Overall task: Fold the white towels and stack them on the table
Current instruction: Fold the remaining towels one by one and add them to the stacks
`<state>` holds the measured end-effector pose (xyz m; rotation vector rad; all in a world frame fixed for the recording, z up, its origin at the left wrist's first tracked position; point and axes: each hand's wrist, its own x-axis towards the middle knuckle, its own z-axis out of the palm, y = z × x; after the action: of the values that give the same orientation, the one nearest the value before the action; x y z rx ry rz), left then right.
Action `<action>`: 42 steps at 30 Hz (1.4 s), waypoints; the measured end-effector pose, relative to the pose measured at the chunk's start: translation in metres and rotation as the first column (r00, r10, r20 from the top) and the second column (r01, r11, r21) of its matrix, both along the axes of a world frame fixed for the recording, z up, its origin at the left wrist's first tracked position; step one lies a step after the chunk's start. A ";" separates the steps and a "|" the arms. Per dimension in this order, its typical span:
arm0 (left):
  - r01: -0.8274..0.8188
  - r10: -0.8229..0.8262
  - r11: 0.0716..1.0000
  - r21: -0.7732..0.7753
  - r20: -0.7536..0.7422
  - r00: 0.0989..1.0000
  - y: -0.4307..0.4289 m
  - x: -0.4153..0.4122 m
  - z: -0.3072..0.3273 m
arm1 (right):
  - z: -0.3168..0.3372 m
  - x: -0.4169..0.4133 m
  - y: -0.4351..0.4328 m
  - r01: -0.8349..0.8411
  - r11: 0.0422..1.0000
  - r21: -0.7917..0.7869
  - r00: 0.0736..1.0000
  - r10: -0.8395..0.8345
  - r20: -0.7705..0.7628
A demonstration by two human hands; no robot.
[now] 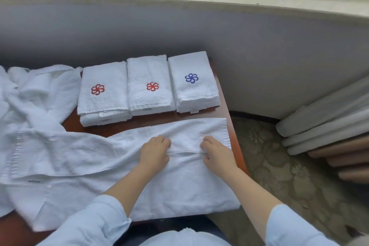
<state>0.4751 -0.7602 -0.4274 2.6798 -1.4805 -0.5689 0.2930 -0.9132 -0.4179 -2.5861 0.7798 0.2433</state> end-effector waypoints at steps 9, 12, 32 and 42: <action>-0.037 0.036 0.999 -0.017 -0.039 0.999 -0.009 0.004 0.011 | 0.002 -0.004 -0.014 -0.087 0.985 -0.149 0.996 0.085 -0.019; -0.048 0.045 0.998 -0.044 -0.072 0.996 -0.010 -0.001 0.018 | 0.010 -0.001 -0.022 -0.108 0.969 -0.224 0.993 0.094 -0.072; 0.009 -0.011 1.000 -0.009 -0.210 0.978 -0.007 -0.010 0.025 | 0.029 -0.016 -0.022 -0.068 0.998 -0.004 0.996 0.067 -0.056; 0.196 -0.185 0.956 0.219 -0.071 0.980 -0.027 -0.018 0.003 | -0.004 0.004 0.018 0.047 0.994 0.103 0.963 -0.018 -0.268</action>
<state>0.4573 -0.7872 -0.4243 2.6735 -1.7734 -0.8567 0.2965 -0.8949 -0.4216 -2.4649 0.8752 0.6176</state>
